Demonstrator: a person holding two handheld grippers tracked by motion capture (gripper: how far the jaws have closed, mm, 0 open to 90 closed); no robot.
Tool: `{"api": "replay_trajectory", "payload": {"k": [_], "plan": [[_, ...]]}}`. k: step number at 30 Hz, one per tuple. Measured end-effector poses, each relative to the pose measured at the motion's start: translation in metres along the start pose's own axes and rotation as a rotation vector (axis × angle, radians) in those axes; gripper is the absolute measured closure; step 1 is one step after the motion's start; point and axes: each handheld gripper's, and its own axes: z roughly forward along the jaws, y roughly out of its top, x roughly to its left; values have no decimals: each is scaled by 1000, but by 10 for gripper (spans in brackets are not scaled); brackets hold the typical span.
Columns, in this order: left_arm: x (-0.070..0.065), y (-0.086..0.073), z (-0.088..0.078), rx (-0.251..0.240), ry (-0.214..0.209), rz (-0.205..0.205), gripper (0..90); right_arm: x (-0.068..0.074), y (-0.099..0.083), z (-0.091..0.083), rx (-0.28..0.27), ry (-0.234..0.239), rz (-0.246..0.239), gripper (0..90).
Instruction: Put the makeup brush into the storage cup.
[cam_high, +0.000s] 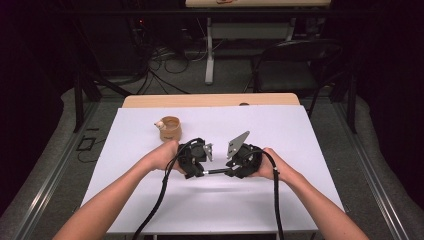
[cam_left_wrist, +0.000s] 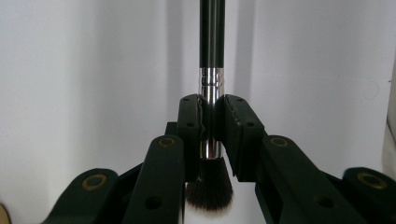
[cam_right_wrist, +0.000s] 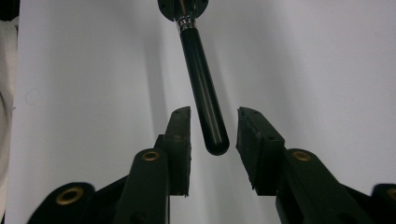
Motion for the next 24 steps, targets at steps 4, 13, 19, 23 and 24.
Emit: {"api": "replay_trajectory", "payload": {"k": [4, 13, 19, 23, 24], "plan": [[-2, 2, 0, 4, -3, 18, 771, 2, -1, 4, 8, 15, -14, 727], [-4, 4, 3, 7, 14, 43, 770, 2, -4, 5, -3, 37, -24, 768], [-4, 2, 5, -11, 11, 64, 754, 5, -9, 6, -16, 72, -48, 796], [-3, 0, 3, -60, 14, 49, 644, 5, -11, 4, -26, 73, -39, 796], [-3, -1, 2, -66, 12, 40, 553, 4, -12, 4, -34, 69, -39, 796]]}}
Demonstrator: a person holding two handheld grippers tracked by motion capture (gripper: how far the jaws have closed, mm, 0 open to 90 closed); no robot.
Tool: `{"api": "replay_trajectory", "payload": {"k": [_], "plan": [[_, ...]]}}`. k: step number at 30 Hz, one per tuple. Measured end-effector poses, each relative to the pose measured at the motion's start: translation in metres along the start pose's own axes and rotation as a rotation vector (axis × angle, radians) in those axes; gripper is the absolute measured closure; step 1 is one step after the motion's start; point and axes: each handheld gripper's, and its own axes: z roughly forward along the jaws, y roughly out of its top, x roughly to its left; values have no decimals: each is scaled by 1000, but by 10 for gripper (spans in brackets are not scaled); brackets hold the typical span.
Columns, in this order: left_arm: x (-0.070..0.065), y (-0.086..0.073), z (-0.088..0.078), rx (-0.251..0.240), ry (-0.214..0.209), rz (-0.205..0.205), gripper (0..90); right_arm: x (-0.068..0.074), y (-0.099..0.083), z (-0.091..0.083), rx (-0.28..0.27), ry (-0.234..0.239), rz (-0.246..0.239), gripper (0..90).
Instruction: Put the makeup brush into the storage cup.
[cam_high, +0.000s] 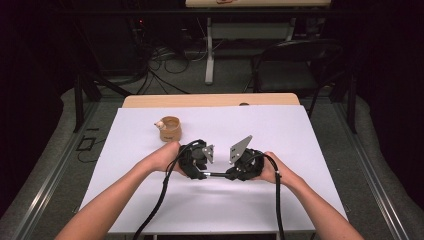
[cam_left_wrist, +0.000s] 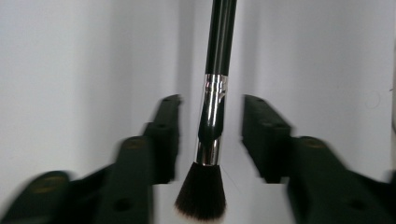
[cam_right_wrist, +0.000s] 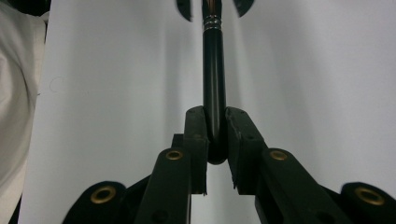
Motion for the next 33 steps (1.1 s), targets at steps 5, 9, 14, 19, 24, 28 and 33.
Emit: {"api": "replay_trajectory", "payload": {"k": [5, 9, 14, 19, 24, 28, 33], "plan": [[-1, -11, -3, -75, 35, -79, 246, 1, -3, -3, -15, -15, 17, 796], [-4, -23, -4, -139, 62, -120, 133, 2, -7, -4, -26, -18, 29, 796], [-10, -41, -5, -193, 102, -172, 40, 3, -12, -5, -35, -27, 40, 796], [-17, -58, -3, -228, 119, -214, 10, 4, -18, -7, -45, -34, 59, 796], [-24, -76, 1, -299, 141, -264, 5, 4, -23, -11, -62, -47, 81, 796], [-27, -88, 7, -374, 147, -316, 4, 5, -27, -12, -78, -59, 86, 796], [-28, -94, 12, -397, 170, -338, 0, 8, -30, -16, -93, -74, 99, 796]]}}
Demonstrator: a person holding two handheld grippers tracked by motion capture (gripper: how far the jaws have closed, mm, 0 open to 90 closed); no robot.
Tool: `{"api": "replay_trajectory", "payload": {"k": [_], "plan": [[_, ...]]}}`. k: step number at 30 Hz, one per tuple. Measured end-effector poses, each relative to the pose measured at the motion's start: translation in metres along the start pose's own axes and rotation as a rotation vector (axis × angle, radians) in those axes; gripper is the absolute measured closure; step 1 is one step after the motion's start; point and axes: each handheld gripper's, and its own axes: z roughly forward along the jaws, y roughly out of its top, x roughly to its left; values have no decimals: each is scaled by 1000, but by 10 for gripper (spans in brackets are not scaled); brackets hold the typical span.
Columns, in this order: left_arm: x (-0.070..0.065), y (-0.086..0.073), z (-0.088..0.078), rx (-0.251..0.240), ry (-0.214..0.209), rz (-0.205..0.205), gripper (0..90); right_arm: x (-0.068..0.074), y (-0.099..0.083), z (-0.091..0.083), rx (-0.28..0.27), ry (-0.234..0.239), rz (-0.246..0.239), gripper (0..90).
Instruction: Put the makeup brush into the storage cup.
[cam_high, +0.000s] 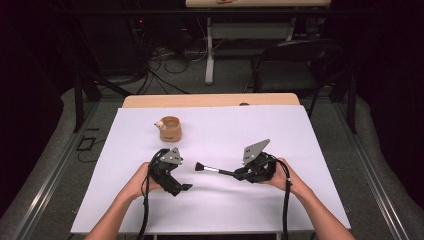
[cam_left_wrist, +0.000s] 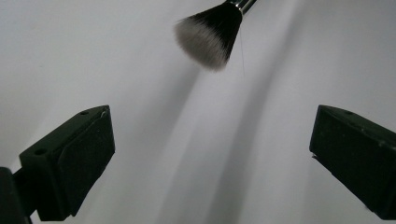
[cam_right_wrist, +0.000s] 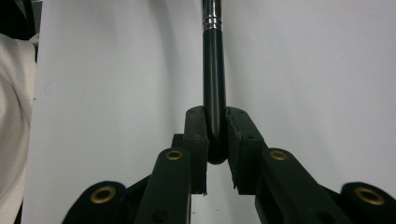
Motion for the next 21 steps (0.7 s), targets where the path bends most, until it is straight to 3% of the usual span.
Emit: {"api": "replay_trajectory", "payload": {"k": [4, 8, 12, 21], "plan": [[-1, -4, 1, -39, 7, -23, 0, 1, -2, -2, -17, -10, 17, 796], [-2, -11, 4, -40, 42, -28, 0, 4, -4, -7, -33, -30, 41, 796], [-1, -15, 4, -52, 33, -57, 0, 7, -6, -9, -58, -40, 54, 796], [-3, -11, 14, -62, 22, -58, 0, 5, -7, -12, -91, -61, 86, 795]]}}
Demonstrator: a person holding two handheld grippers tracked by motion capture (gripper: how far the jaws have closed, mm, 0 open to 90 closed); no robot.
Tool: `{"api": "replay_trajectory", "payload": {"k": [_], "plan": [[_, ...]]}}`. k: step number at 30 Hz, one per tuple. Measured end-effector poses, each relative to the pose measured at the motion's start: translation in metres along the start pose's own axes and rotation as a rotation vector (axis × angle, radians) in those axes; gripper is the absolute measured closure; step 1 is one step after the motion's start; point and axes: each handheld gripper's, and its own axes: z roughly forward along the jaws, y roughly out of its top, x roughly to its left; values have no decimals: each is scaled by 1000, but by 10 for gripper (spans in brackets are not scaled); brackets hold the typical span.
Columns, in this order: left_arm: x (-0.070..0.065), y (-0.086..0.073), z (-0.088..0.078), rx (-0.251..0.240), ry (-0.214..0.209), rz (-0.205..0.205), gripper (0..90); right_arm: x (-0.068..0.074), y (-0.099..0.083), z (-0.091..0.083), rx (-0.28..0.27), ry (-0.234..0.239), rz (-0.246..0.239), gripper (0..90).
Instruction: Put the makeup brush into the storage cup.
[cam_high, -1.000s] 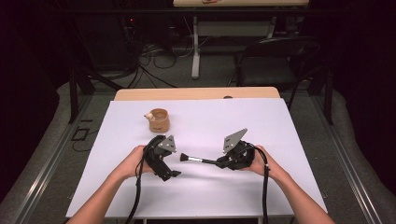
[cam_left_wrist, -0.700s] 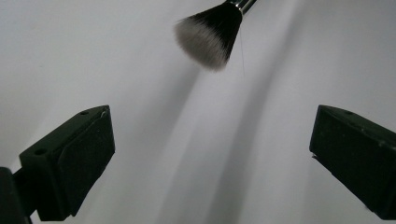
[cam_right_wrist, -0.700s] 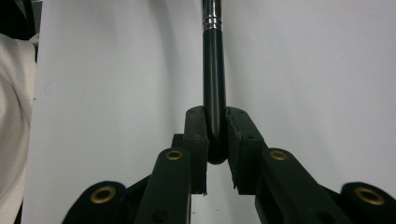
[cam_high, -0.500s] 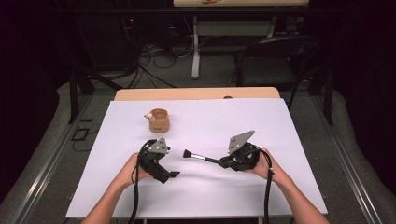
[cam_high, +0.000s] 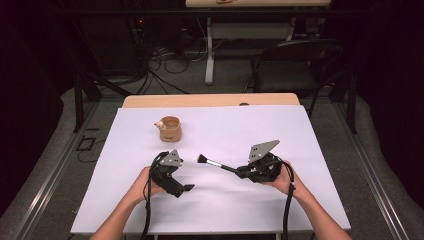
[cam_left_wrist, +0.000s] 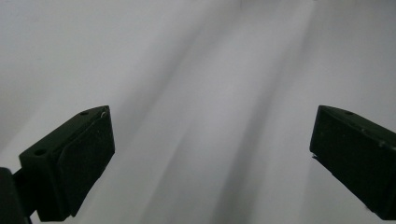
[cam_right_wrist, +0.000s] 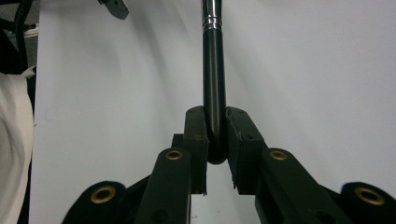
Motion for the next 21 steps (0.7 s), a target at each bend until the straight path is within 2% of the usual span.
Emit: {"api": "replay_trajectory", "payload": {"k": [4, 9, 16, 21], "plan": [[-1, 1, 2, -3, 1, 0, 0, 0, 1, -1, -19, -18, 13, 795], [-1, 1, 0, -21, 24, -9, 0, -1, 1, -1, -53, -34, 42, 796], [0, 1, 2, -26, 8, -32, 0, 4, 4, 2, -103, -54, 69, 795], [-1, 3, 3, -40, 14, -36, 0, 5, 5, 6, -140, -64, 91, 795]]}}
